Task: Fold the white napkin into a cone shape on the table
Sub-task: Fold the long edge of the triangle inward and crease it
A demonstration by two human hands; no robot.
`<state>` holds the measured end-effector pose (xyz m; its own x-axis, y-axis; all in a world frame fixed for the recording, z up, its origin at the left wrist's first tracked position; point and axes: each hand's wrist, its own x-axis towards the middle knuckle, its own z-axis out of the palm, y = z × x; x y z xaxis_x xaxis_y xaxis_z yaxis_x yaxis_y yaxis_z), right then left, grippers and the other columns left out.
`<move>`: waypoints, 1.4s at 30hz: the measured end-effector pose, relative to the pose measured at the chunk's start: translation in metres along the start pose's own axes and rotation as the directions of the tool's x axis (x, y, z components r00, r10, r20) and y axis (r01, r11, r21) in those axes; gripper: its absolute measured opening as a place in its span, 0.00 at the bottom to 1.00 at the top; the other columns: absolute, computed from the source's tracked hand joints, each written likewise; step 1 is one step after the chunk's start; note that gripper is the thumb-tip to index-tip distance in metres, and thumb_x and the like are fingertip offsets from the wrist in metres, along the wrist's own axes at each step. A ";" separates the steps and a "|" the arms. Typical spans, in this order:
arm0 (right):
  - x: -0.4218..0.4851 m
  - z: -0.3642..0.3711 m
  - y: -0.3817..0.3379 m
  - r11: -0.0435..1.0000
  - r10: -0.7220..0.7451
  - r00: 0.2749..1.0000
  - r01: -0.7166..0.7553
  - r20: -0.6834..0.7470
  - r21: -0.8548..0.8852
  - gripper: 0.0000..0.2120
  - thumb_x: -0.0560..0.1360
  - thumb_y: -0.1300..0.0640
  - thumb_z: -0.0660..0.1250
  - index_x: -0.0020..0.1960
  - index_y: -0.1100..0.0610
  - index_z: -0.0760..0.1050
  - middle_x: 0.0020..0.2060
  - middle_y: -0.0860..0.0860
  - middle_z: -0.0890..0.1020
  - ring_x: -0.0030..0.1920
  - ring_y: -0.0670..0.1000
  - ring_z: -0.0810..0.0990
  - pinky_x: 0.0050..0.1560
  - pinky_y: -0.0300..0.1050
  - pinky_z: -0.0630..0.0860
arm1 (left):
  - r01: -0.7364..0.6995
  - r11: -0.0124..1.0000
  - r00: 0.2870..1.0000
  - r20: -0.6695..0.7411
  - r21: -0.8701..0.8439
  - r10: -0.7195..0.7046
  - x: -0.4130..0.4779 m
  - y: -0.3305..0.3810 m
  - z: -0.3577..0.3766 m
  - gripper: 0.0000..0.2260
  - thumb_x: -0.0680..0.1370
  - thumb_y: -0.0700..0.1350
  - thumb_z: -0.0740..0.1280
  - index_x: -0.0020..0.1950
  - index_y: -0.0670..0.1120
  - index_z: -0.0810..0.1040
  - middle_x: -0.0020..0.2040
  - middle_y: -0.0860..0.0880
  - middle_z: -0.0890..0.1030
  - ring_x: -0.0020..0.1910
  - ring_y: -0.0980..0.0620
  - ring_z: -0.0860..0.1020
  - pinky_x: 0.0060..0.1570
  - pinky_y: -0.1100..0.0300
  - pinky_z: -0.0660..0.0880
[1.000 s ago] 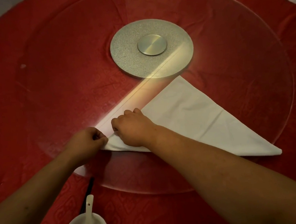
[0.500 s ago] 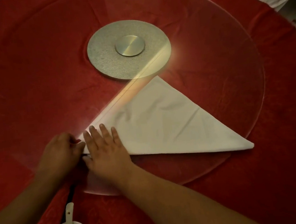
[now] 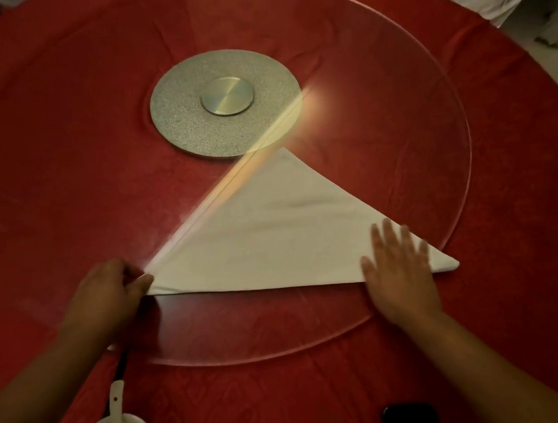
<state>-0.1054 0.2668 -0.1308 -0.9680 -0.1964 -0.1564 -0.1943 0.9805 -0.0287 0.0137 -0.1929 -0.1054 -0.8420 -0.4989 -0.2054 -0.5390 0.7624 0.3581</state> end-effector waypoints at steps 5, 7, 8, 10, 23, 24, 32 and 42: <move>-0.003 -0.011 0.057 0.975 0.212 0.977 -0.213 0.018 0.063 0.32 0.83 0.41 0.45 0.82 0.54 0.46 0.82 0.53 0.49 0.80 0.64 0.51 0.76 0.70 0.54 | -0.014 1.000 1.000 0.022 -0.010 0.014 -0.004 0.006 0.004 0.09 0.77 0.55 0.73 0.42 0.56 0.75 0.43 0.55 0.74 0.38 0.57 0.73 0.35 0.54 0.70; 0.002 -0.016 0.061 0.967 0.229 0.973 -0.226 -0.012 0.117 0.32 0.83 0.42 0.49 0.82 0.57 0.49 0.81 0.55 0.52 0.79 0.65 0.55 0.76 0.66 0.57 | -0.033 0.999 0.999 0.036 -0.006 0.033 -0.005 0.008 0.005 0.09 0.77 0.56 0.73 0.42 0.55 0.76 0.43 0.54 0.75 0.39 0.56 0.74 0.34 0.54 0.69; 0.006 -0.019 0.061 0.952 0.266 0.963 -0.256 -0.039 0.170 0.33 0.83 0.43 0.52 0.81 0.59 0.51 0.80 0.58 0.56 0.78 0.65 0.58 0.76 0.64 0.60 | -0.041 0.999 0.998 0.050 -0.002 0.042 -0.006 0.009 0.005 0.10 0.77 0.57 0.73 0.43 0.54 0.76 0.43 0.53 0.76 0.39 0.56 0.75 0.35 0.54 0.70; 0.014 -0.028 0.062 0.878 0.417 0.906 -0.383 -0.068 0.287 0.34 0.81 0.43 0.59 0.78 0.63 0.58 0.75 0.64 0.65 0.73 0.67 0.65 0.70 0.64 0.67 | -0.058 0.998 0.995 0.079 0.015 0.056 -0.007 0.011 0.005 0.12 0.76 0.59 0.73 0.42 0.54 0.75 0.43 0.53 0.76 0.39 0.55 0.75 0.34 0.55 0.69; 0.044 -0.044 0.086 0.325 0.747 0.655 -0.512 0.116 0.795 0.17 0.72 0.53 0.71 0.57 0.61 0.80 0.50 0.61 0.84 0.42 0.58 0.80 0.45 0.50 0.75 | -0.097 0.995 0.969 0.229 0.017 0.090 -0.013 0.021 -0.003 0.14 0.72 0.63 0.76 0.43 0.57 0.76 0.42 0.56 0.80 0.39 0.56 0.78 0.34 0.58 0.69; 0.043 -0.047 0.079 0.347 0.743 0.667 -0.453 0.054 0.821 0.15 0.71 0.53 0.70 0.55 0.59 0.81 0.48 0.59 0.84 0.43 0.59 0.81 0.44 0.49 0.74 | -0.100 0.995 0.969 0.228 0.017 0.093 -0.013 0.023 -0.003 0.14 0.72 0.63 0.76 0.43 0.57 0.76 0.41 0.56 0.80 0.39 0.56 0.78 0.34 0.58 0.70; 0.026 -0.067 -0.049 0.808 0.215 0.883 0.079 -0.417 0.584 0.05 0.71 0.58 0.69 0.45 0.56 0.80 0.40 0.52 0.78 0.43 0.54 0.75 0.42 0.46 0.68 | -0.112 0.992 0.966 0.227 -0.060 0.123 -0.019 0.025 -0.001 0.10 0.73 0.58 0.77 0.41 0.57 0.78 0.41 0.57 0.81 0.39 0.59 0.78 0.33 0.60 0.69; -0.024 -0.033 -0.223 0.753 -0.463 0.809 0.574 -0.361 0.322 0.06 0.73 0.57 0.67 0.49 0.54 0.79 0.44 0.52 0.78 0.44 0.56 0.75 0.45 0.54 0.75 | -0.132 0.983 0.961 0.227 -0.128 0.158 -0.022 0.026 0.003 0.07 0.74 0.56 0.77 0.43 0.58 0.81 0.42 0.58 0.82 0.42 0.60 0.78 0.37 0.58 0.72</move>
<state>-0.0446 0.0528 -0.0881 -0.7510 -0.6138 0.2434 -0.6509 0.6264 -0.4288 0.0184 -0.1607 -0.0940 -0.8993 -0.2651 -0.3478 -0.4163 0.7624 0.4955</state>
